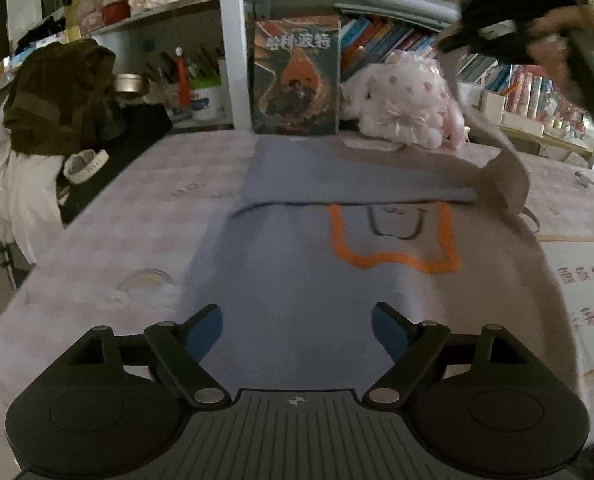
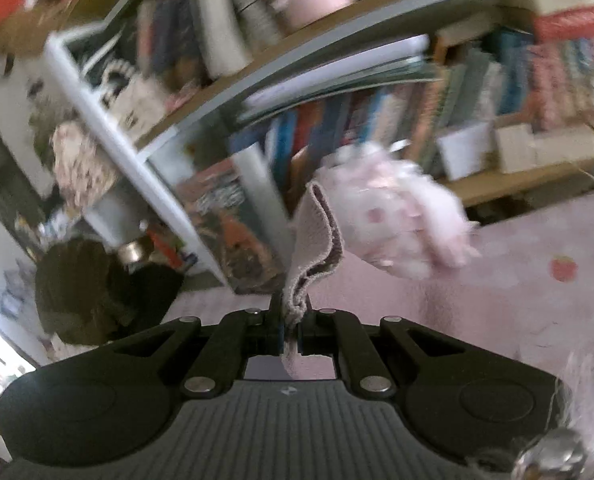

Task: Fold clothes
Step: 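Lift the tan sleeve with the right gripper and lay it across the body, then move the open right gripper to the tan side edge near the hem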

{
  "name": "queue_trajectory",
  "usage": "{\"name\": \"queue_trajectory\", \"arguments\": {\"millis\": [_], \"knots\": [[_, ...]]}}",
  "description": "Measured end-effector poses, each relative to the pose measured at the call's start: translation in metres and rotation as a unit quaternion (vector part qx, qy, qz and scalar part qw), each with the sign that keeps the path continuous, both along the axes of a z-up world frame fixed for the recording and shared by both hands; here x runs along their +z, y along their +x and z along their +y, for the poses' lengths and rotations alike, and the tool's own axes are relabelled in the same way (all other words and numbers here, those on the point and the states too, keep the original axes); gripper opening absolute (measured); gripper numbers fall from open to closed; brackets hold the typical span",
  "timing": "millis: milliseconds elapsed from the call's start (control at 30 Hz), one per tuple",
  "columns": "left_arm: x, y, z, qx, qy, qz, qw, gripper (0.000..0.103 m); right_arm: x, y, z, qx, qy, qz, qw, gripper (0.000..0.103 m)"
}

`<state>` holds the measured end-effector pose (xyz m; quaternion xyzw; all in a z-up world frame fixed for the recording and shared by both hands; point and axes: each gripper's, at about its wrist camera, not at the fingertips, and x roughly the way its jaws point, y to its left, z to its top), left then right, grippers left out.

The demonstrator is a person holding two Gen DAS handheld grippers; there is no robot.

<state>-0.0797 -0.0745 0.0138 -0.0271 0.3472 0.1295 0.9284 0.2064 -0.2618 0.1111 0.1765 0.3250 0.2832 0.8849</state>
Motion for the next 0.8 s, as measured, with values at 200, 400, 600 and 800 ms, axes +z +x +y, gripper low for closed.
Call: {"name": "queue_trajectory", "arguments": {"millis": [200, 400, 600, 800], "knots": [[-0.003, -0.009, 0.043, -0.001, -0.003, 0.003, 1.0000, 0.085, -0.022, 0.000, 0.083, 0.006, -0.050, 0.002, 0.999, 0.005], [-0.006, -0.014, 0.071, -0.006, -0.006, 0.007, 0.9999, 0.085, -0.054, 0.005, 0.134, 0.008, -0.091, 0.037, 0.995, 0.005], [-0.010, -0.018, 0.087, -0.012, -0.010, 0.010, 0.9998, 0.085, -0.086, 0.010, 0.161, 0.018, -0.136, 0.074, 0.988, 0.009], [-0.010, -0.015, 0.094, -0.026, -0.014, 0.002, 0.9996, 0.085, -0.080, -0.004, 0.159, 0.051, -0.139, 0.059, 0.987, 0.044]]}}
